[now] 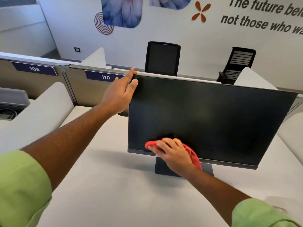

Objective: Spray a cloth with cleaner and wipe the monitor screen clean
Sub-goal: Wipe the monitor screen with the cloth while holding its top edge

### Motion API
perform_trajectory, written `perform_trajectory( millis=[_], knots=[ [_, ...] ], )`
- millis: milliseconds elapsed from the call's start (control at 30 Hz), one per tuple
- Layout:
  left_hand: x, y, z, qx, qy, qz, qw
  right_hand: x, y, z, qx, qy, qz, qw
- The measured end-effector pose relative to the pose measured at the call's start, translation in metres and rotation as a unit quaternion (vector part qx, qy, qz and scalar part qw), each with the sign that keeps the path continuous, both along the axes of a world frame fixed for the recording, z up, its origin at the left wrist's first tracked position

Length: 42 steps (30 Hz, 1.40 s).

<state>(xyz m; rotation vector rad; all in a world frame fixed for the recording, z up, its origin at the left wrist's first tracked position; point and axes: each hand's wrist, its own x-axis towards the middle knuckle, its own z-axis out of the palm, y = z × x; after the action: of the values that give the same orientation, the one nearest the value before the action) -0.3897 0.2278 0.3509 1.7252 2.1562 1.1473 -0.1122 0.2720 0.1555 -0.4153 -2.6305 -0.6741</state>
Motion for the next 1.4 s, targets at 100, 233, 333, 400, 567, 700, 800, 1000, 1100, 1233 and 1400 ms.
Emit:
perform_trajectory(
  millis=[100,233,333,400,567,700,800,1000,1100,1233,1400],
  knots=[
    [0.002,0.000,0.006,-0.013,0.027,0.005,1.000,0.008,-0.008,-0.013,-0.026,-0.044,0.001,0.999],
    [0.006,-0.001,0.009,-0.019,0.038,-0.004,0.999,0.013,0.002,0.008,0.003,-0.074,0.032,0.997],
    [0.015,0.001,0.013,-0.004,0.026,-0.011,1.000,0.018,0.022,0.045,0.029,0.001,0.011,1.000],
    [0.017,0.002,0.014,0.001,0.030,-0.005,1.000,0.021,0.045,0.079,0.052,0.069,-0.027,0.996],
    [0.019,0.004,0.011,0.012,0.024,-0.001,1.000,0.037,0.108,0.175,0.095,0.197,-0.127,0.967],
    [0.021,0.009,0.009,0.016,0.017,0.001,1.000,0.030,0.104,0.166,0.078,0.237,-0.173,0.953],
    [0.019,0.009,0.007,0.020,0.018,0.012,1.000,0.029,0.075,0.113,0.071,0.192,-0.131,0.970],
    [0.015,0.008,0.004,0.012,0.027,0.022,0.999,0.042,0.025,0.016,0.029,0.054,-0.062,0.996],
    [0.015,0.008,0.004,0.012,0.026,0.024,0.999,0.047,0.009,-0.009,-0.015,-0.018,-0.032,0.999],
    [0.018,0.006,0.005,0.015,0.024,0.027,0.999,0.051,0.001,-0.010,-0.054,-0.055,-0.041,0.996],
    [0.020,0.004,0.007,0.016,0.030,0.036,0.999,0.096,0.009,-0.014,-0.028,-0.037,-0.062,0.997]
  ],
)
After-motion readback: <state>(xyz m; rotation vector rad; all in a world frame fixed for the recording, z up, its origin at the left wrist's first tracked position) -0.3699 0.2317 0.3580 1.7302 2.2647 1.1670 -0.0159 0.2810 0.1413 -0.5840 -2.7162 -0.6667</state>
